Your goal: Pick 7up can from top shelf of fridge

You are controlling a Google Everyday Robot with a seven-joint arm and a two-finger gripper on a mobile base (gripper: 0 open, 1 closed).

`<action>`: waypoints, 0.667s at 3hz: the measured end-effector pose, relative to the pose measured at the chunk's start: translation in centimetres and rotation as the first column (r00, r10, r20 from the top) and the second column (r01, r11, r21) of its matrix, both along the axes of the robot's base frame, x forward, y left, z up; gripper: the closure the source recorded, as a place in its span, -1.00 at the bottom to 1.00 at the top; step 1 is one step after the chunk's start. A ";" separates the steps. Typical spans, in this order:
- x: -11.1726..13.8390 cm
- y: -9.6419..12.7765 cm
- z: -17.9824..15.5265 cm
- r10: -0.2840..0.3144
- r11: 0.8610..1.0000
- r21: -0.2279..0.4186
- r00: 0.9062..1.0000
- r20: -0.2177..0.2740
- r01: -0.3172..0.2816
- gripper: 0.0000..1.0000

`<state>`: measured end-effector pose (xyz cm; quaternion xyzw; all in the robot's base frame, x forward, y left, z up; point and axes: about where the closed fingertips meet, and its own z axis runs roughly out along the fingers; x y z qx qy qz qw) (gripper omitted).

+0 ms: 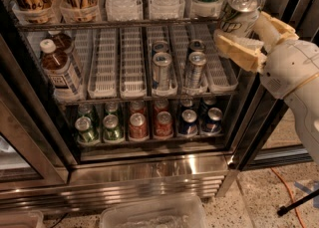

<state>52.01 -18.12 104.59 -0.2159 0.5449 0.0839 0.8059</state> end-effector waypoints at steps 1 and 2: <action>-0.5 2.3 0.0 0.094 0.995 -0.017 0.996 0.005 -0.094 1.00; -4.4 7.2 -0.7 0.305 0.952 0.012 0.952 0.001 -0.305 1.00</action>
Offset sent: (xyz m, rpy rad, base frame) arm -0.1163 0.1378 -0.0239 0.0464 0.0135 0.6134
